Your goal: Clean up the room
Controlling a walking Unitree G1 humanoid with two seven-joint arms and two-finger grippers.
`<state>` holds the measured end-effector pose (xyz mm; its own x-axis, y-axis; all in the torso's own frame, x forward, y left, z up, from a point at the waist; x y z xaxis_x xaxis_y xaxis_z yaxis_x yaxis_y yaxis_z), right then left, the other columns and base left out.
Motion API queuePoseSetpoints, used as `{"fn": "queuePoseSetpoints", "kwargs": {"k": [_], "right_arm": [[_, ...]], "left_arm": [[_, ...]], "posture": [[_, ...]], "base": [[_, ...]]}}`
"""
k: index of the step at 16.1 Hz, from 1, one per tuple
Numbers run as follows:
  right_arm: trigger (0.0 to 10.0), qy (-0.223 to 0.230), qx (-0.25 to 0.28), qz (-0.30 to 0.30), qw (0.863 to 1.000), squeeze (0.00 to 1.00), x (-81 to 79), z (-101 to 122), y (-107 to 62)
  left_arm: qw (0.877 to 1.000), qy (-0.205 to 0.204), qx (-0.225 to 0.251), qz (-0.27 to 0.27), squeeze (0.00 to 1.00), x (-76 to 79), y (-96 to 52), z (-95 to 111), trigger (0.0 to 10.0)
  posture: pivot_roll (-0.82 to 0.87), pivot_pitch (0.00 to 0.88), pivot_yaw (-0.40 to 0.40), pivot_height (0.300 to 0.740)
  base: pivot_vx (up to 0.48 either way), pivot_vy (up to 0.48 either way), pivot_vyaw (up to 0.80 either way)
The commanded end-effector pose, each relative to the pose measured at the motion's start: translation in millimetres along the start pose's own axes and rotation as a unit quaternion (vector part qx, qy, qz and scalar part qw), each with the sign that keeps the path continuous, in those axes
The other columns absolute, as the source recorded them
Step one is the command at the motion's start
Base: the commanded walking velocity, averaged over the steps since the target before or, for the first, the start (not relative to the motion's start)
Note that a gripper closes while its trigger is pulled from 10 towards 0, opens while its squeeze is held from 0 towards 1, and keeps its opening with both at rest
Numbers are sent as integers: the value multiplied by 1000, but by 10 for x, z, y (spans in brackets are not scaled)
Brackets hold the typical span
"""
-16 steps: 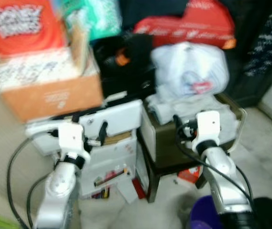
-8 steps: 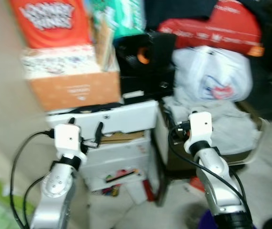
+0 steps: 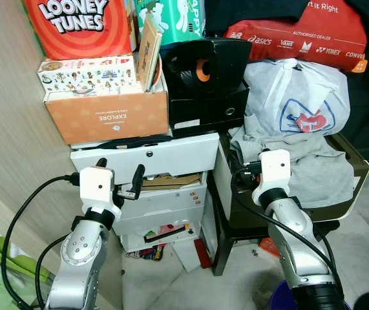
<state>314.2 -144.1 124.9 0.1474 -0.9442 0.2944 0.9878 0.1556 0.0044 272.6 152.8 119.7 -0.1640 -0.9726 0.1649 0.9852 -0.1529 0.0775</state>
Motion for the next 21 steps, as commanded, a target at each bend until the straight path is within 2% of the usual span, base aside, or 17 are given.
{"fn": "queuePoseSetpoints", "kwargs": {"k": [1,6,16,21], "right_arm": [[10000,-2,4,-8,1000,0,26,15,12],[10000,-8,5,-3,1000,0,9,19,19],[10000,-7,5,-7,1000,0,1,20,29],[10000,-5,5,-8,1000,0,0,21,29]], "left_arm": [[1000,10,0,5,0,-40,6,6,10000],[1000,10,-2,-2,0,-31,12,5,10000],[1000,11,-5,-3,0,-43,6,-8,10000],[1000,11,-6,-5,0,-43,8,-10,10000]], "posture": [[-40,0,0,740],[-37,7,0,740],[-38,10,4,740],[-38,11,5,740]], "base": [[0,0,0],[0,0,690],[0,-25,0],[0,-277,0]]}}
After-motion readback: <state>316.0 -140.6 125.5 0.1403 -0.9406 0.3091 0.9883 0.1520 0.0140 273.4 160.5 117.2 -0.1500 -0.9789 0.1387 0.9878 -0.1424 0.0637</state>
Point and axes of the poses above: a point about 5 cm out from each wrist's last joint towards the gripper, its own y axis pointing out of the wrist towards the gripper, its own z axis along the axis of the wrist's last joint, x = y × z, the point moved 1 cm from there along y, pointing out of the wrist towards the gripper, and after that the axes turned 11 degrees about -y, right-handed, at the moved point
